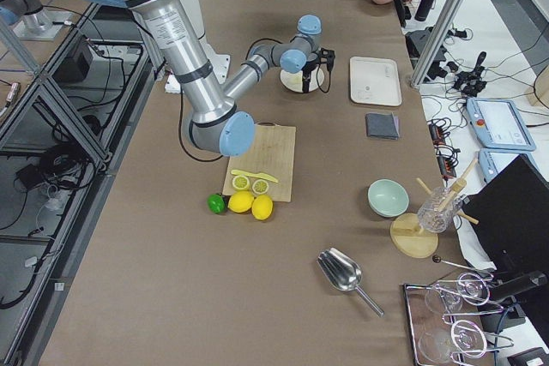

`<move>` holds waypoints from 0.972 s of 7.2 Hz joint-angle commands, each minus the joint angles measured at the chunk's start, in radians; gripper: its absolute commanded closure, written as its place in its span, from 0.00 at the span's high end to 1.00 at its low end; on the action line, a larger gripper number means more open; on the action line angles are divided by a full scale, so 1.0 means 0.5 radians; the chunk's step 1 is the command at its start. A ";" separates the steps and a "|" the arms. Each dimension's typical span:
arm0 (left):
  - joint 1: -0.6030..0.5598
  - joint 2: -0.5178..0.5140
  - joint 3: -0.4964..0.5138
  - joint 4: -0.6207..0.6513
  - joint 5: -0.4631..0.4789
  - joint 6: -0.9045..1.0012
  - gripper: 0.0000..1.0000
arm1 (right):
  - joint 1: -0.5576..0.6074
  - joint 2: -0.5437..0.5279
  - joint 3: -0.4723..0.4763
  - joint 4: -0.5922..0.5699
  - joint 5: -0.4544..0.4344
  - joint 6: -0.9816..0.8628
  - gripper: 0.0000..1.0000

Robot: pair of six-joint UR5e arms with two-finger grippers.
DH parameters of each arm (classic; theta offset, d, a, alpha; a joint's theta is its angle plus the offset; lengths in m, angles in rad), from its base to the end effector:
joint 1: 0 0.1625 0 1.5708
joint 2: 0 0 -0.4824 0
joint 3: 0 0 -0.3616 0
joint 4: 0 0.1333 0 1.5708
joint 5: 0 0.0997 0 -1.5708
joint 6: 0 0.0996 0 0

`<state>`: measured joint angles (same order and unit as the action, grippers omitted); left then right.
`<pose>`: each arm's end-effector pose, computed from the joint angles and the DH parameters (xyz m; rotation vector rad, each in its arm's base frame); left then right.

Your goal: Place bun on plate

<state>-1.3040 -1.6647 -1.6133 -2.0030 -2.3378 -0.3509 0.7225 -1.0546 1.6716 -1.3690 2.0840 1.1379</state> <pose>0.0768 -0.5244 0.6003 0.2875 0.8736 0.1399 -0.4427 -0.5027 0.3593 0.0316 -0.9330 0.0582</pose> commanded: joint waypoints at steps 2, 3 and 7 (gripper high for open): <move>-0.315 0.107 -0.007 0.483 -0.229 0.542 0.94 | 0.704 -0.629 0.127 -0.005 0.424 -1.085 1.00; -0.325 0.147 -0.016 0.487 -0.233 0.564 0.97 | 0.867 -0.746 0.096 -0.011 0.437 -1.341 1.00; -0.530 0.234 -0.056 0.463 -0.356 0.405 0.97 | 1.203 -0.983 0.084 -0.137 0.538 -1.997 1.00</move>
<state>-1.5485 -1.5648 -1.6293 -1.7612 -2.4945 -0.1067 1.2974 -1.5235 1.7105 -1.4288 2.3380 0.1917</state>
